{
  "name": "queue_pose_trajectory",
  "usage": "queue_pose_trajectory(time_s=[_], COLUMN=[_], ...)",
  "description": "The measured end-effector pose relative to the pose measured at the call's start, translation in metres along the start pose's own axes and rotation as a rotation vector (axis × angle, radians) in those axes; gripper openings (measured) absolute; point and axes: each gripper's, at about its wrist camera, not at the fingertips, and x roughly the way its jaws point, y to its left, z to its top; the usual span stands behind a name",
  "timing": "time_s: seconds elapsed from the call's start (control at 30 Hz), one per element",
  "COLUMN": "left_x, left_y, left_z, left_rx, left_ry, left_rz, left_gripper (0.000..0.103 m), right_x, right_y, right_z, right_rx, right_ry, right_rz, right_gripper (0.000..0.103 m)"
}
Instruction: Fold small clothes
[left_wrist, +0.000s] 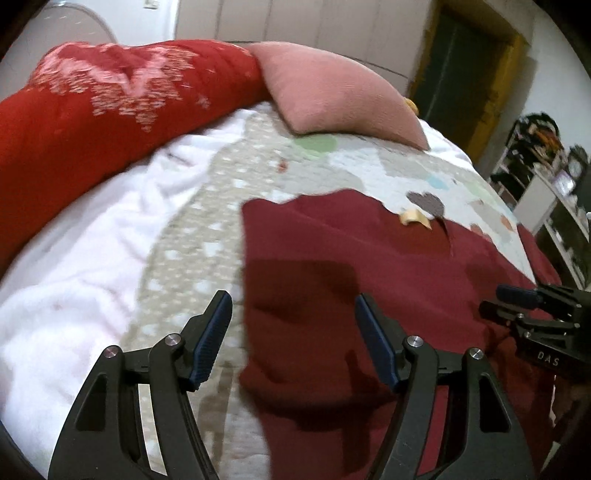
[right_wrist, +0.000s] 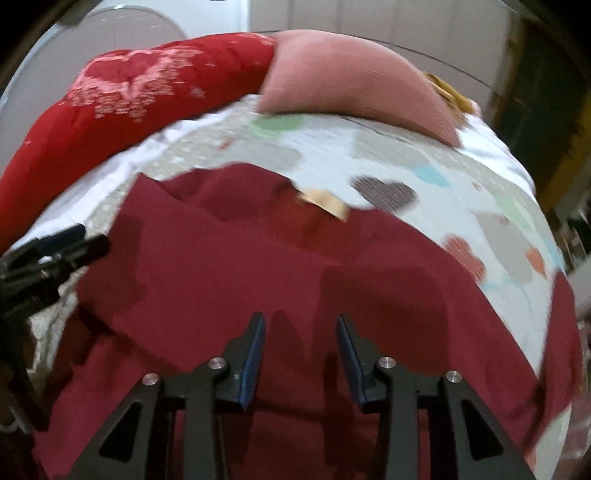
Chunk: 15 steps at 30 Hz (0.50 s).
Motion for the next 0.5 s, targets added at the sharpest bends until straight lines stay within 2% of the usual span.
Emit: queue_pose_trajectory(time_s=[0.1, 0.17, 0.3, 0.4, 0.5], left_x=[0.013, 0.022, 0.024, 0.025, 0.026], left_y=[-0.013, -0.021, -0.030, -0.032, -0.032], left_z=[-0.003, -0.007, -0.013, -0.017, -0.019], left_rx=[0.023, 0.051, 0.093, 0.105, 0.109], left_ry=[0.053, 0.092, 0.064, 0.052, 0.048], left_rz=[-0.024, 0.006, 0.037, 0.048, 0.051], left_gripper=[0.069, 0.069, 0.075, 0.077, 0.078], right_x=[0.006, 0.011, -0.007, -0.015, -0.014], right_y=[-0.023, -0.036, -0.047, -0.075, -0.120], right_z=[-0.015, -0.028, -0.038, -0.033, -0.023], right_rx=[0.075, 0.121, 0.124, 0.148, 0.200], right_ry=[0.030, 0.045, 0.013, 0.012, 0.003], right_rz=[-0.041, -0.024, -0.002, -0.104, -0.252], right_gripper=[0.038, 0.038, 0.038, 0.041, 0.043])
